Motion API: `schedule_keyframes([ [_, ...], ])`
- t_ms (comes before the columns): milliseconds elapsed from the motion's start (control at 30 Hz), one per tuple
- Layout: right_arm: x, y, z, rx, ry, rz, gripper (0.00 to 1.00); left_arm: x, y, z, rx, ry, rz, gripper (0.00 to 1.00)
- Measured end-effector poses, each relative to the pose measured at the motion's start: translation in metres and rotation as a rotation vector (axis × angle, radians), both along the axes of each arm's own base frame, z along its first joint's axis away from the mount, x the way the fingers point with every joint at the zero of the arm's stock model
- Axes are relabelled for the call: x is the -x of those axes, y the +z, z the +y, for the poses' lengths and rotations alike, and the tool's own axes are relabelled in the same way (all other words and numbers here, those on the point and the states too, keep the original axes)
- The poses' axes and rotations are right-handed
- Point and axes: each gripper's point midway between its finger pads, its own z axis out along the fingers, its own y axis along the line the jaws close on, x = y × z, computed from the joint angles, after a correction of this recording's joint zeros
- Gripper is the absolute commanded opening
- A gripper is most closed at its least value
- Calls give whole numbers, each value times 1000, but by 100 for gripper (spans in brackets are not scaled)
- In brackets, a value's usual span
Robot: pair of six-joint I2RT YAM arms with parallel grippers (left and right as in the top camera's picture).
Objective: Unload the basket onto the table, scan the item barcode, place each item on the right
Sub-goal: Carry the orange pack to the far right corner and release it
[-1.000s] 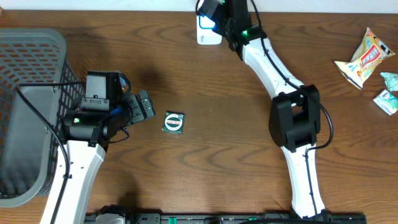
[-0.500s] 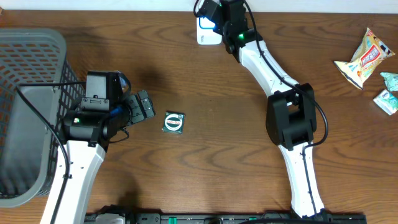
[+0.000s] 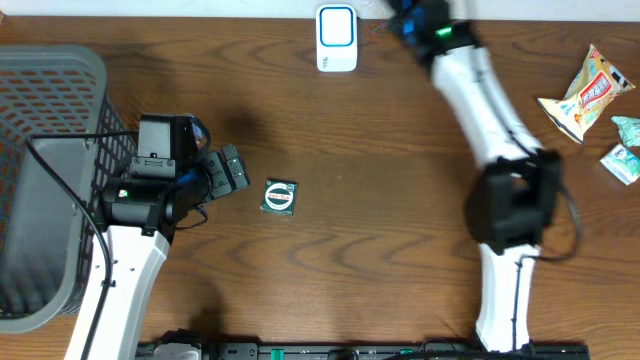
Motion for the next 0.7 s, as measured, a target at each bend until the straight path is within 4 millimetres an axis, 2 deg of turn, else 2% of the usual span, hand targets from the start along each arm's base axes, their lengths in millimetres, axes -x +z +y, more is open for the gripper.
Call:
schedule_keyframes([
  [100,18,35,-58,-40,-118,9,1,0,0,0,0,-1,0,98],
  [200,34,44,-120,-75,-276,37,1,0,0,0,0,0,1,98],
  [267,46,34,-158,-92,-382,83,2,0,0,0,0,0,1,98],
  [400,79,-3,-233,-159,-614,211,2,0,0,0,0,-1,1,98],
  [533,115,-21,-301,-254,-838,264,3,0,0,0,0,-1,1,98],
  [600,134,-27,-330,-317,-936,277,25,0,0,0,0,0,1,98],
  [633,142,-30,-344,-357,-973,282,41,0,0,0,0,-1,1,98],
  [667,148,-32,-351,-383,-994,288,42,0,0,0,0,-1,1,97],
  [700,153,-34,-359,-414,-1007,294,38,0,0,0,0,0,1,98],
])
